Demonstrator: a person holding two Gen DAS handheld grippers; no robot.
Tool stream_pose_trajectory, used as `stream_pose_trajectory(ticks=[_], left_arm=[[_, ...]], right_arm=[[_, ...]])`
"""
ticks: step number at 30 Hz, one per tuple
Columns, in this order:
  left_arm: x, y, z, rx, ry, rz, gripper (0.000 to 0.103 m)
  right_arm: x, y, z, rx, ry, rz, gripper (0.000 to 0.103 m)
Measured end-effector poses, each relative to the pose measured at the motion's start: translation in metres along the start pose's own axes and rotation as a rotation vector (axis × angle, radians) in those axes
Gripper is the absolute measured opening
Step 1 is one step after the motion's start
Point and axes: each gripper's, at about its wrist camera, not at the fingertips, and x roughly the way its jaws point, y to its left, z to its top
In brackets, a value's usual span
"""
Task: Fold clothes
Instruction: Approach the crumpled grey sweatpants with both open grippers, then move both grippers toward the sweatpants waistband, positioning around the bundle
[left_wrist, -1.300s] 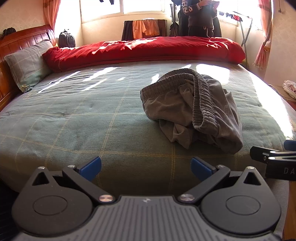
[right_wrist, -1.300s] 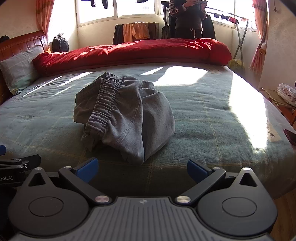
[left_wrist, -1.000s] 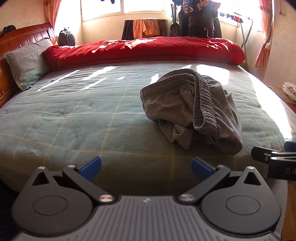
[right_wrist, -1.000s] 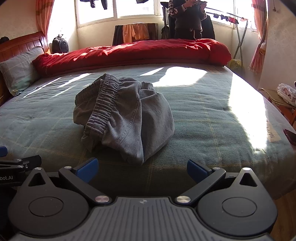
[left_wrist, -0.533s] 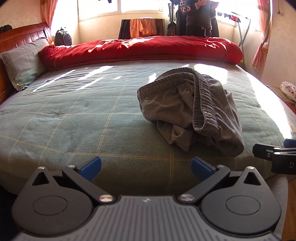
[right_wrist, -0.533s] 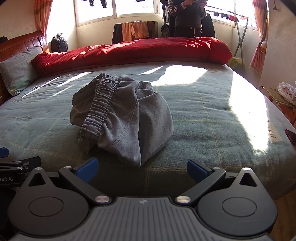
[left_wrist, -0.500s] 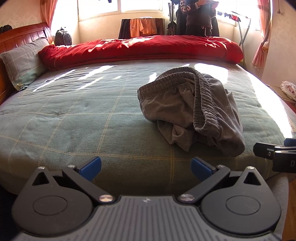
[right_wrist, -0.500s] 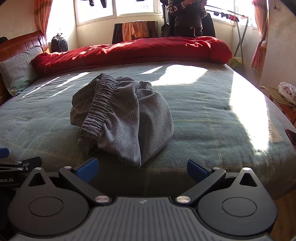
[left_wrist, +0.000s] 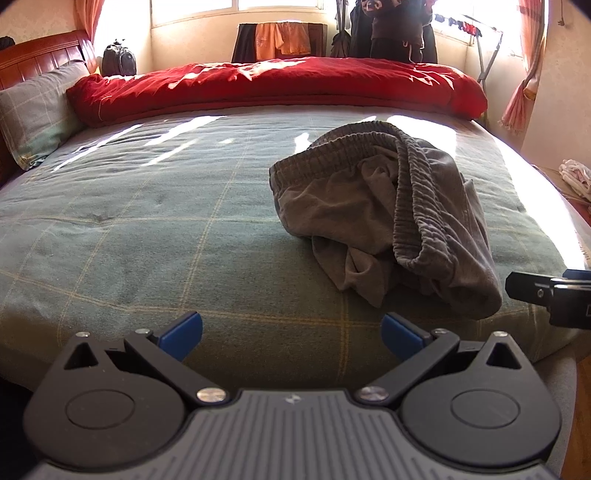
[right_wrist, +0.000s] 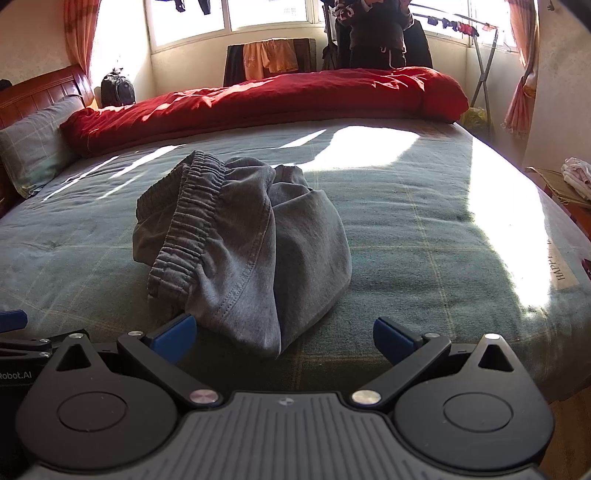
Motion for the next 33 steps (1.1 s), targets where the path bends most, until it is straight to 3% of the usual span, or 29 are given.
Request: stream_pose_trajectory(ticks=[5, 11, 15, 22, 26, 28, 33], left_arm=[[0.015, 0.001, 0.010, 0.023, 0.008, 0.031, 0.102], [0.027, 0.007, 0.018, 0.015, -0.036, -0.013, 0.102], [0.040, 0.012, 0.023, 0.004, -0.030, -0.020, 0.102], [0.064, 0.014, 0.025, 0.023, -0.019, 0.041, 0.102], [0.070, 0.013, 0.029, 0.030, -0.015, 0.006, 0.102], [0.069, 0.014, 0.029, 0.029, -0.058, -0.022, 0.102], [0.067, 0.018, 0.031, 0.012, -0.091, -0.053, 0.102]], right_arm=[[0.016, -0.002, 0.007, 0.011, 0.023, 0.033, 0.103], [0.034, -0.006, 0.018, 0.015, 0.030, 0.075, 0.103], [0.058, -0.012, 0.027, 0.033, 0.084, 0.129, 0.103], [0.094, -0.019, 0.030, 0.064, 0.176, 0.261, 0.103], [0.094, -0.017, 0.032, 0.008, 0.126, 0.229, 0.103], [0.092, -0.017, 0.033, -0.027, 0.096, 0.229, 0.103], [0.085, -0.016, 0.040, -0.204, 0.075, 0.228, 0.103]])
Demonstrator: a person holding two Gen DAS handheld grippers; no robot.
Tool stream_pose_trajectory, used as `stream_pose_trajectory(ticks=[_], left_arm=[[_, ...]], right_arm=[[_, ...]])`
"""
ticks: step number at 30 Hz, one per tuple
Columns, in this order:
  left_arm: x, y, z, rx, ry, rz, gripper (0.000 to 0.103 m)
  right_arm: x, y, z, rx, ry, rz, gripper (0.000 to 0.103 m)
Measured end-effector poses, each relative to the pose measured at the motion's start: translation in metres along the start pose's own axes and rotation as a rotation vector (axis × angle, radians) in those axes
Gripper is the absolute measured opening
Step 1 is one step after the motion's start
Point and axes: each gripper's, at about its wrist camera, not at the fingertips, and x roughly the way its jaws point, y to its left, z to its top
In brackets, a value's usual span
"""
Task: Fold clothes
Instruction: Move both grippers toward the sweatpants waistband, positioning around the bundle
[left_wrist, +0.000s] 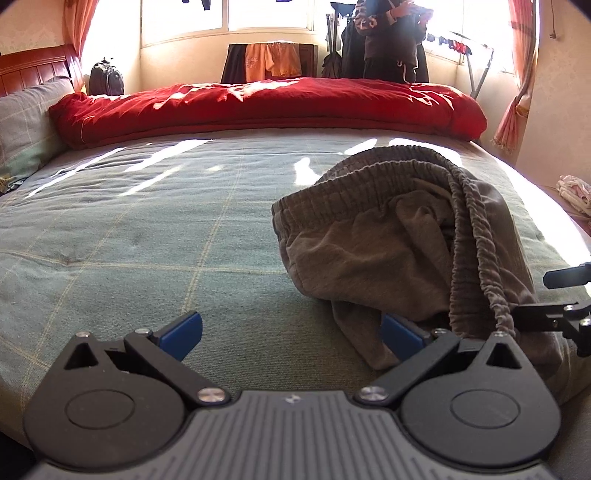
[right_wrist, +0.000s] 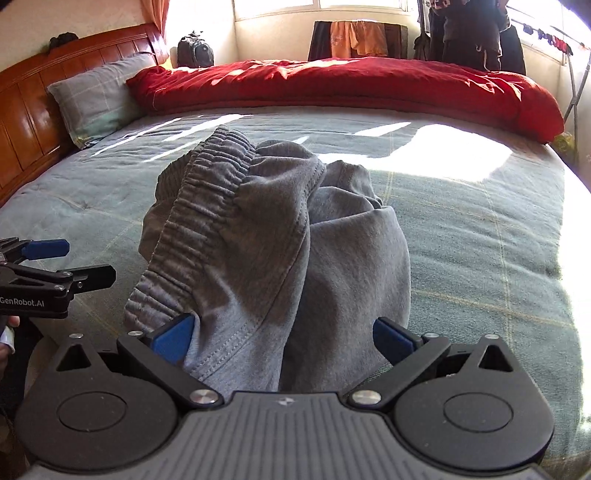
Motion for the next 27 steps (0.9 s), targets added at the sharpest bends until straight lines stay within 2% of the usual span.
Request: stream_pose_trajectory(ticks=[3, 6, 12, 15, 19, 27], left_arm=[[0.004, 0.002, 0.001, -0.011, 0.019, -0.020, 0.102], [0.007, 0.000, 0.000, 0.028, 0.054, -0.030, 0.102], [0.003, 0.001, -0.006, 0.060, 0.036, -0.035, 0.100], [0.001, 0.001, -0.006, 0.076, 0.034, -0.009, 0.099], [-0.005, 0.002, -0.005, 0.063, 0.050, -0.029, 0.099], [-0.020, -0.014, -0.006, 0.138, 0.035, -0.002, 0.095]], right_arm=[[-0.005, -0.002, 0.004, -0.044, 0.017, 0.018, 0.102], [-0.007, 0.005, 0.007, -0.088, 0.033, -0.020, 0.102], [-0.006, 0.010, 0.007, -0.110, 0.048, -0.025, 0.102], [-0.008, 0.015, 0.006, -0.142, 0.036, -0.046, 0.102], [-0.011, 0.019, 0.008, -0.136, 0.034, -0.063, 0.102], [-0.016, 0.022, 0.008, -0.110, 0.027, -0.083, 0.102]])
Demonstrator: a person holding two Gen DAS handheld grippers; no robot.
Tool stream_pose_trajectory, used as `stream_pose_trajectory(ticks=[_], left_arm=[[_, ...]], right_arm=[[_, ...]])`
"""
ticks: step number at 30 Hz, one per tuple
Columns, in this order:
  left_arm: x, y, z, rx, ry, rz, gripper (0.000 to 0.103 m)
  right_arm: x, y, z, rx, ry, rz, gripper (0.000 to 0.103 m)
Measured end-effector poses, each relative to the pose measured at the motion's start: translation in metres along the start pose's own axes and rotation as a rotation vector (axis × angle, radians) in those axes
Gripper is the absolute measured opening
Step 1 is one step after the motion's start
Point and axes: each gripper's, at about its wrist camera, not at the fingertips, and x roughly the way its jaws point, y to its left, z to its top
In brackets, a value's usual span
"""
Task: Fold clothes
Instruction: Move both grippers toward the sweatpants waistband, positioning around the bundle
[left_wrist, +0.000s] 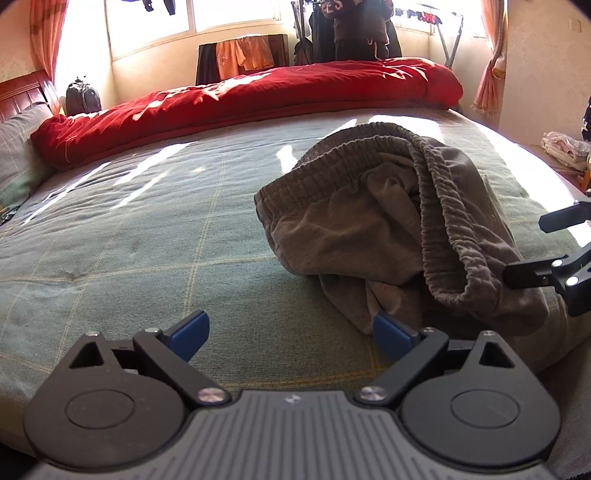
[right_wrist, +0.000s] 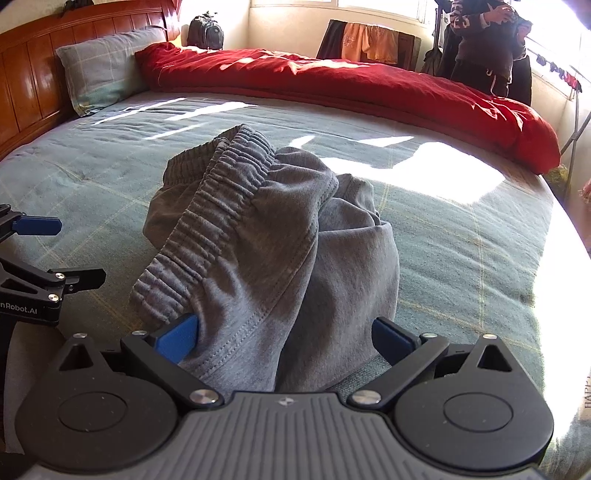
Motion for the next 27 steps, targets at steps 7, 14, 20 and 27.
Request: stream_pose_trajectory(ticks=[7, 14, 20, 27], left_arm=[[-0.007, -0.014, 0.000, -0.003, -0.007, -0.015, 0.081], [-0.011, -0.021, -0.003, 0.010, -0.014, -0.013, 0.081], [-0.011, -0.017, -0.005, -0.014, -0.024, -0.046, 0.082], [-0.005, -0.019, -0.006, -0.036, 0.014, -0.061, 0.082]], right_arm=[[-0.008, 0.000, -0.005, 0.041, -0.014, -0.007, 0.102], [-0.022, 0.002, -0.007, 0.035, -0.047, -0.013, 0.102], [-0.028, 0.011, 0.003, -0.009, -0.058, -0.037, 0.102], [-0.030, 0.017, 0.029, -0.090, 0.030, -0.043, 0.102]])
